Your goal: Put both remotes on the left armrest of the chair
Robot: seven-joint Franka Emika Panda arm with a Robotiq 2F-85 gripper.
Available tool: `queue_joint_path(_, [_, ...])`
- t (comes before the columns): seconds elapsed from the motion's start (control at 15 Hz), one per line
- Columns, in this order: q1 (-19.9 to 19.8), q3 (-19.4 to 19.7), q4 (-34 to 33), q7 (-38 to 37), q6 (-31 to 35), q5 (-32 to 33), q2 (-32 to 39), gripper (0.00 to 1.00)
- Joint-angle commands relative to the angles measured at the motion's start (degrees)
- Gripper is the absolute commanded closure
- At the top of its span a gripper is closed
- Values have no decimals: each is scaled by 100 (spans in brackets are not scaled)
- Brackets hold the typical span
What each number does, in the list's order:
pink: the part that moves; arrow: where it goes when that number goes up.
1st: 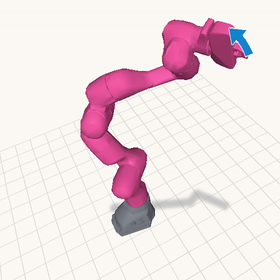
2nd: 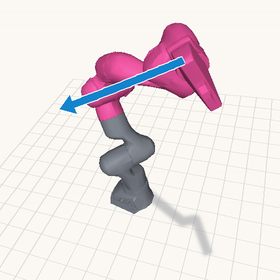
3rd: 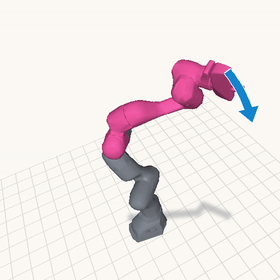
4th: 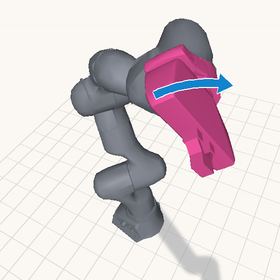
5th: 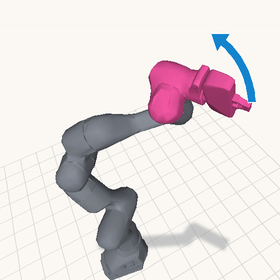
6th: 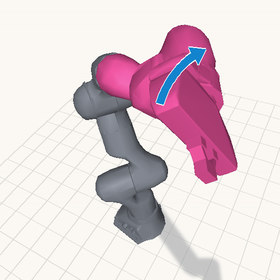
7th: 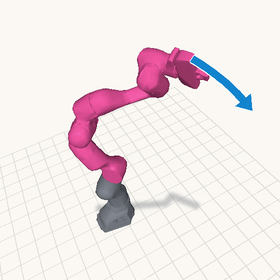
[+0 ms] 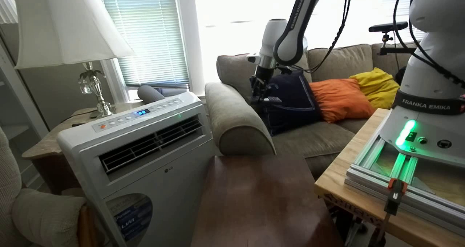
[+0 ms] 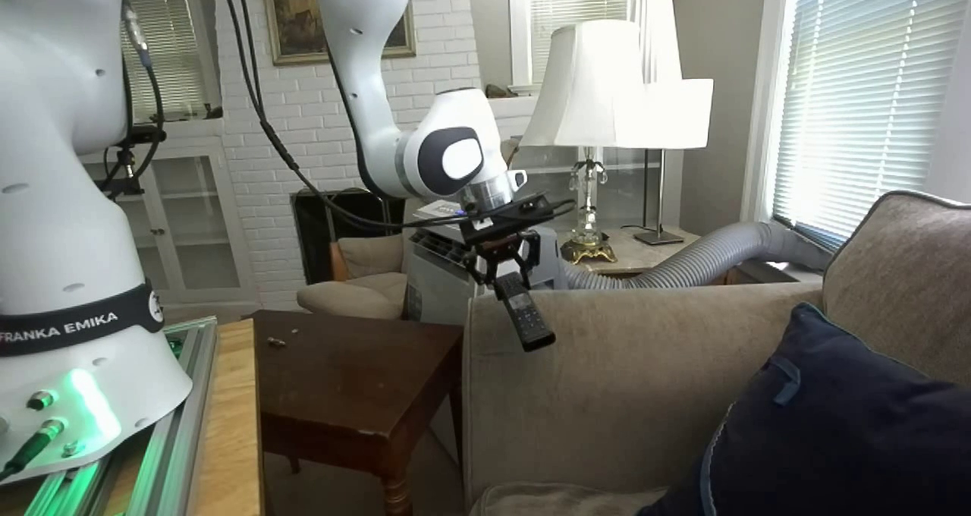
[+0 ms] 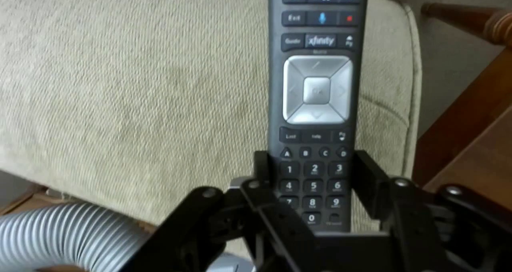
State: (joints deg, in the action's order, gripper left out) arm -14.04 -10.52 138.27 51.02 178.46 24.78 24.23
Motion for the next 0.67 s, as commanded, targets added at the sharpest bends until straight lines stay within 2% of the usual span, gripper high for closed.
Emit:
queue_joint_path(0.0, [89,-109,10,4,10,-187,-109,46])
queue_joint_path(0.13, [28,-385,2,-193,-56,-148,-245,46])
queue_joint_path(0.47, [0,-378,5,-211,-69,-150,-261,46])
queue_joint_path(0.53, [0,-377,5,-211,-70,-150,-261,71])
queue_joint_path(0.6, [6,-441,-91,-263,-178,-229,-208,71])
